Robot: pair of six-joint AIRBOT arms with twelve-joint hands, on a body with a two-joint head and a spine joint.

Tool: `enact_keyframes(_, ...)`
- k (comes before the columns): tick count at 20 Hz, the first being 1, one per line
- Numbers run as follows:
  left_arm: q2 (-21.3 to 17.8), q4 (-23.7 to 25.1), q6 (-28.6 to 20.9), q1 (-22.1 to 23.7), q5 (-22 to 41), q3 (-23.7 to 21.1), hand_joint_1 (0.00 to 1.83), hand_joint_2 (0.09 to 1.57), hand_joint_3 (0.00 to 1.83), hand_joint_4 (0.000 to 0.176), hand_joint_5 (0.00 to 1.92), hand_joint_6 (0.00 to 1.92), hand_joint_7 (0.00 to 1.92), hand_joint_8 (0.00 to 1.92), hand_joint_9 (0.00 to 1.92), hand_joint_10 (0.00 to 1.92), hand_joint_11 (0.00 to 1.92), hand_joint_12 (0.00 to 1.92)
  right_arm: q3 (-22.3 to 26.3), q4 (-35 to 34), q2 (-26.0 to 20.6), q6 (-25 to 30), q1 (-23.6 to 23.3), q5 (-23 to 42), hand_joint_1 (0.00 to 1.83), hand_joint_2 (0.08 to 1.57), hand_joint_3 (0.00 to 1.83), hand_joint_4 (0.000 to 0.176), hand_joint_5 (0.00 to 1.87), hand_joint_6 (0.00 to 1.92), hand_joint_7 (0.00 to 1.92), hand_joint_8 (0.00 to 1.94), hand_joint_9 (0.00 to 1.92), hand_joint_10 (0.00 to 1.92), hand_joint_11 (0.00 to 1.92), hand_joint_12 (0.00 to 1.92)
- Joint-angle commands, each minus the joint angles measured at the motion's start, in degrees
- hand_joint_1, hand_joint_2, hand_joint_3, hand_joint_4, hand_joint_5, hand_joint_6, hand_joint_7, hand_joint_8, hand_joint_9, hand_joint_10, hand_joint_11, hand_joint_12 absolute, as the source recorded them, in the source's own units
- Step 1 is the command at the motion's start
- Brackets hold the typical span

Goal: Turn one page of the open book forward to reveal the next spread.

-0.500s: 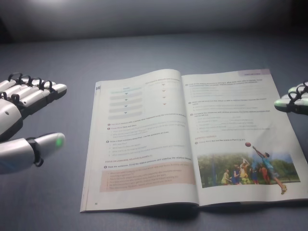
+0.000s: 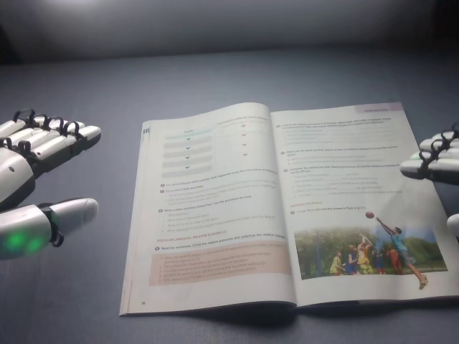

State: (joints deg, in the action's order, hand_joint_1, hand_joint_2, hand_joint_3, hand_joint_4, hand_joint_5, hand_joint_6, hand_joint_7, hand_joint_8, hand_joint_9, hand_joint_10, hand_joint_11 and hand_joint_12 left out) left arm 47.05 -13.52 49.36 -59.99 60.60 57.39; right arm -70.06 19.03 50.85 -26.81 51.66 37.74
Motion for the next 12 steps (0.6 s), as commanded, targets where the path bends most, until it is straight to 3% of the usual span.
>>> enact_keyframes(1, 0.03, -0.3, -0.32, 0.25, 6.67, 0.27, 0.0, 1.35, 0.0, 0.0, 0.11, 0.0, 0.12, 0.0, 0.12, 0.0, 0.0, 0.32, -0.64, -1.48, -0.12, 0.25, -0.57, 3.82, 0.0, 1.46, 0.0, 0.0, 0.08, 0.0, 0.06, 0.0, 0.0, 0.0, 0.0, 0.06)
enact_keyframes(3, 0.03, -0.27, -0.36, 0.24, 6.69, 0.25, 0.0, 1.36, 0.01, 0.0, 0.12, 0.0, 0.13, 0.0, 0.13, 0.0, 0.0, 0.32, -1.14, 0.06, 0.54, 0.39, -1.1, 1.76, 0.0, 1.43, 0.0, 0.0, 0.06, 0.0, 0.02, 0.0, 0.0, 0.0, 0.05, 0.09)
enact_keyframes(6, 0.03, -0.27, -0.51, 0.17, 6.88, 0.25, 0.0, 1.36, 0.01, 0.0, 0.14, 0.01, 0.15, 0.01, 0.15, 0.01, 0.03, 0.33, -2.08, 4.88, 1.84, 2.82, -3.12, -0.92, 0.0, 1.4, 0.01, 0.0, 0.08, 0.01, 0.02, 0.0, 0.0, 0.0, 0.0, 0.28)
enact_keyframes(7, 0.05, -0.24, -0.73, 0.09, 6.95, 0.26, 0.0, 1.37, 0.01, 0.0, 0.14, 0.01, 0.14, 0.0, 0.14, 0.01, 0.03, 0.33, -2.43, 7.18, 2.81, 3.92, -4.04, -1.63, 0.0, 1.41, 0.0, 0.0, 0.11, 0.01, 0.09, 0.02, 0.0, 0.0, 0.0, 0.01)
enact_keyframes(12, 0.03, -0.12, -0.91, 0.09, 7.22, 0.28, 0.0, 1.37, 0.01, 0.0, 0.13, 0.0, 0.14, 0.0, 0.14, 0.0, 0.02, 0.32, -2.89, 12.38, 4.89, 6.56, -5.5, -2.71, 0.0, 1.4, 0.0, 0.0, 0.12, 0.01, 0.11, 0.02, 0.03, 0.01, 0.01, 0.0)
